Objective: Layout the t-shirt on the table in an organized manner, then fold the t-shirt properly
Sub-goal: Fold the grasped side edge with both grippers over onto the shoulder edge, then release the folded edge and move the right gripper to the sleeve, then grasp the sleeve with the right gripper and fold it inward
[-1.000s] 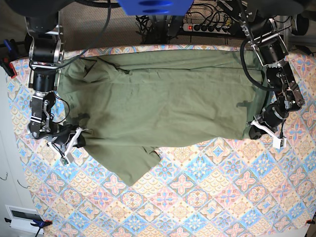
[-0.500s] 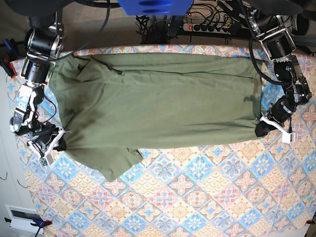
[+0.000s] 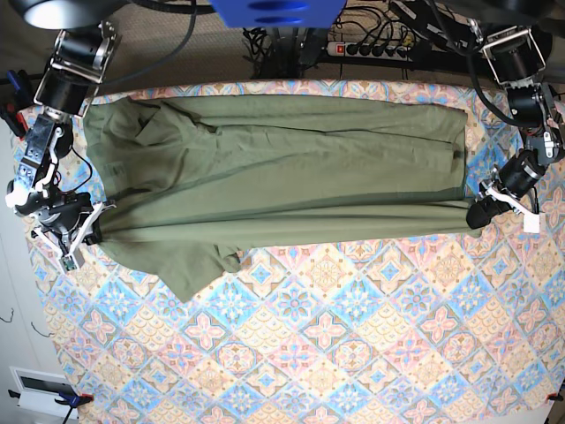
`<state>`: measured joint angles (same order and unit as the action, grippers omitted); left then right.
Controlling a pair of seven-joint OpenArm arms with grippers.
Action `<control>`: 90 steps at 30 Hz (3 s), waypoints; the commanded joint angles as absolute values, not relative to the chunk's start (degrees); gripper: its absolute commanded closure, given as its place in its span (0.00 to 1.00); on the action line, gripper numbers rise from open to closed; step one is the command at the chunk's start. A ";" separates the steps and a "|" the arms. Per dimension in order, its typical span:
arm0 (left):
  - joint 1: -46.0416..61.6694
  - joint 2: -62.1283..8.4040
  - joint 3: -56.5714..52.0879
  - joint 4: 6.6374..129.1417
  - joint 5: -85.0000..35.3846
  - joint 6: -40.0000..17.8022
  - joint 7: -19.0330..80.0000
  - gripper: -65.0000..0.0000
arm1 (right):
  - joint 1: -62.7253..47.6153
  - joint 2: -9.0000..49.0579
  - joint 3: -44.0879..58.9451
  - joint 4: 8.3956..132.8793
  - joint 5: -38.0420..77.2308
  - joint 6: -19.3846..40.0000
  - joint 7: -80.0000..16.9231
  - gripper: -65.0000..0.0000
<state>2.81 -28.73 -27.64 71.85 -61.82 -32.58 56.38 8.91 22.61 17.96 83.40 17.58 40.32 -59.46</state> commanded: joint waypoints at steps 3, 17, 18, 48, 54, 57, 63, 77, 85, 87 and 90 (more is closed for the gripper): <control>4.35 -31.52 -28.09 72.92 -65.45 -32.84 55.25 1.00 | 8.84 23.96 20.09 86.20 17.98 40.00 -58.24 0.99; 17.45 -34.59 -28.09 81.98 -76.00 -32.92 55.25 1.00 | 2.86 25.45 22.73 88.13 26.51 40.00 -60.70 0.99; 18.42 -34.59 -28.09 83.56 -76.00 -32.92 55.25 1.00 | 2.51 25.45 22.73 88.13 26.51 40.00 -60.70 0.99; 21.76 -30.55 -28.09 88.13 -54.64 -32.84 63.25 0.68 | -1.80 26.51 15.78 90.15 11.56 40.00 -65.01 0.73; 21.76 -30.46 -30.29 88.22 -59.03 -32.84 63.60 0.63 | -1.80 26.42 21.76 96.40 11.21 40.00 -65.01 0.71; 21.85 -30.37 -33.98 88.22 -62.73 -32.84 63.60 0.64 | -1.80 25.71 22.29 97.71 11.21 40.00 -65.01 0.71; 21.85 -30.37 -39.08 88.22 -68.53 -32.84 63.69 0.64 | 0.57 22.29 21.85 97.71 11.21 40.00 -65.19 0.70; 19.30 -28.88 -40.31 88.22 -71.52 -32.84 63.69 0.63 | 17.80 18.33 6.55 81.63 11.03 40.00 -63.08 0.62; 19.30 -28.88 -40.31 87.96 -71.52 -32.84 63.60 0.63 | 21.67 17.71 0.57 68.26 11.03 40.00 -54.02 0.61; 19.30 -28.88 -40.31 87.96 -71.52 -32.84 63.60 0.63 | 21.76 17.54 -0.40 66.33 11.03 40.00 -52.35 0.61; 18.77 -28.88 -40.31 87.96 -71.43 -32.84 63.60 0.63 | 21.76 17.54 -0.75 62.90 11.03 40.00 -49.54 0.61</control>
<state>19.22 -27.59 -39.81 87.20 -70.26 -32.40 64.58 20.05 16.86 -0.82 61.93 10.50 40.03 -50.43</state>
